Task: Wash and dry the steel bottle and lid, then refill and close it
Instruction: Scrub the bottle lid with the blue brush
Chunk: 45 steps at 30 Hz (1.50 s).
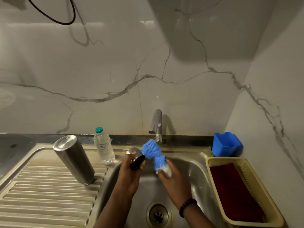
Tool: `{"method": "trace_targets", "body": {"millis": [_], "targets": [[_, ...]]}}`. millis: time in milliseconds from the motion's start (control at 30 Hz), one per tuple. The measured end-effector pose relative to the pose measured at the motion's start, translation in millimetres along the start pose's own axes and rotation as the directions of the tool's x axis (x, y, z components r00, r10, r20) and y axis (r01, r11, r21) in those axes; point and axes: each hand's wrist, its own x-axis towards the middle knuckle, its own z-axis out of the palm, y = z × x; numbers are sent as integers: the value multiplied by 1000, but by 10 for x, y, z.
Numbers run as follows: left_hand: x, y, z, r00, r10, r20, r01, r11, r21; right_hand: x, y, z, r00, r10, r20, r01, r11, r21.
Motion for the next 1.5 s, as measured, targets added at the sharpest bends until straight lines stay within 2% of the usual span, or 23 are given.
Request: {"method": "trace_targets", "body": {"millis": [100,200,367,533,600,700,833,933,1000,1067,1167,1333,1433,1500], "targets": [[-50,30,14,1000,8,17,-8,1000,-16,-34,-4,-3,998,-52,23,51,998,44],[-88,21,44,1000,-16,11,17,998,-55,-29,13,38,998,-54,42,55,998,-12],[-79,11,77,1000,17,-15,-17,1000,-5,-16,-37,26,995,-100,25,100,995,-2],[-30,27,71,998,2,-59,-10,989,-148,8,-39,-48,998,-51,-21,50,999,-8],[-51,37,97,999,-29,-29,23,984,-176,-2,-28,-46,998,-67,18,67,998,13],[-117,49,128,997,-28,-71,11,972,-236,-4,11,-2,999,-9,46,9,1000,-4],[-133,23,98,995,-43,-89,21,974,-226,-66,-13,38,997,-67,24,68,998,-4],[-98,-19,47,992,-78,-99,52,968,-245,-46,-13,45,1000,1,-12,-1,1000,-18],[-139,-6,39,991,-96,-93,73,971,-226,-38,-1,24,999,-32,-44,32,999,-2],[-147,-14,57,991,-99,-95,79,978,-195,-26,32,-1,998,-54,-11,54,998,-14],[-149,-61,96,986,-81,-146,44,969,-242,13,92,-42,999,23,-25,-24,999,-38],[-116,-57,123,991,-45,-122,21,981,-193,-35,36,-85,994,-89,-61,88,996,-14],[-105,-38,127,996,-38,-80,24,984,-175,-68,21,-79,981,-192,-31,190,980,-52],[-92,-32,126,992,-70,-106,51,984,-170,-43,-3,-45,984,-177,-15,175,981,-86]]}}
